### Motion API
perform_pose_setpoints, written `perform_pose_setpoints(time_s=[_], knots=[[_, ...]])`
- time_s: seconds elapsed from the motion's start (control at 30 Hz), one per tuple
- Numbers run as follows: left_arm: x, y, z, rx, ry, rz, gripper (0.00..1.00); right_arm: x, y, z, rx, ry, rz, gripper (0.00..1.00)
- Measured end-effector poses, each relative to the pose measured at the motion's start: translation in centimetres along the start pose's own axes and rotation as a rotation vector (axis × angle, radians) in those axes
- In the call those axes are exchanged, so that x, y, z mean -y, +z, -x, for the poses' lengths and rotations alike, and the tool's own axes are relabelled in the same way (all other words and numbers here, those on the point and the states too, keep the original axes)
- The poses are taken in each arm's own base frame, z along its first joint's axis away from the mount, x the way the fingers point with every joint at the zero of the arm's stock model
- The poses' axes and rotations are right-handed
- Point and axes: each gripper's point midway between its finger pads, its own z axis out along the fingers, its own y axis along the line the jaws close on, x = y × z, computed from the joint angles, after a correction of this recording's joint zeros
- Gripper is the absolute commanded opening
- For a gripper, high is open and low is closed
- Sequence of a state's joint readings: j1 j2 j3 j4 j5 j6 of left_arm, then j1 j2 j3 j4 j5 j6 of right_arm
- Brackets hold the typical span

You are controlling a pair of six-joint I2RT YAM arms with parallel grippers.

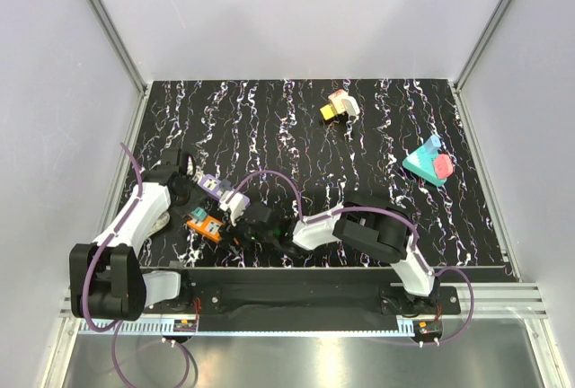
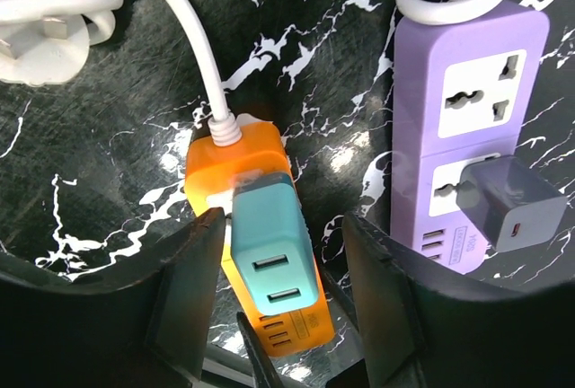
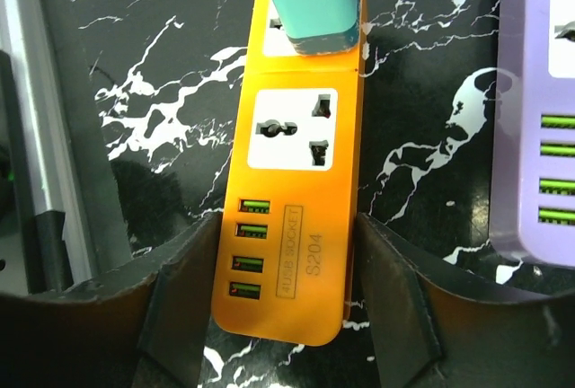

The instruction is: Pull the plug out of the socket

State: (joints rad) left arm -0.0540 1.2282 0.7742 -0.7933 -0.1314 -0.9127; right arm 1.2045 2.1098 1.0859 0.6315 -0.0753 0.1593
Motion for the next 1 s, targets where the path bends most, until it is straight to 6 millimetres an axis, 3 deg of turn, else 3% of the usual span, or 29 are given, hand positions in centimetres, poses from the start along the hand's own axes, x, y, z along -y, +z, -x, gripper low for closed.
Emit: perform_pose_setpoints(time_s=[0.13,0.23,0.33,0.43,0.47,0.6,1.0], knots=[[0.0,0.1,-0.1,-0.002,0.000,-0.002,0.49,0.0,0.2,0.1,-0.010,-0.001,-0.014,0.61],[-0.2,0.3,-0.3,-0.009,0.001,0.003,0.48,0.1,0.4,0.1,-0.015,-0.001,-0.023,0.58],[-0.3,0.3,-0.4,-0.011,0.001,0.003,0.40,0.1,0.8,0.3,-0.015,-0.002,-0.030,0.52],[-0.3,0.3,-0.4,-0.011,0.003,0.004,0.29,0.2,0.9,0.3,-0.027,-0.002,-0.040,0.37],[-0.3,0.3,-0.4,-0.010,0.005,0.003,0.27,0.3,1.0,0.3,-0.029,-0.003,-0.048,0.26],[-0.2,0.4,-0.2,-0.005,0.003,-0.002,0.00,0.3,1.3,0.4,-0.050,-0.006,-0.075,0.01],[0.1,0.1,0.7,0.034,0.010,-0.025,0.00,0.6,2.6,0.7,-0.134,-0.012,-0.132,0.00]])
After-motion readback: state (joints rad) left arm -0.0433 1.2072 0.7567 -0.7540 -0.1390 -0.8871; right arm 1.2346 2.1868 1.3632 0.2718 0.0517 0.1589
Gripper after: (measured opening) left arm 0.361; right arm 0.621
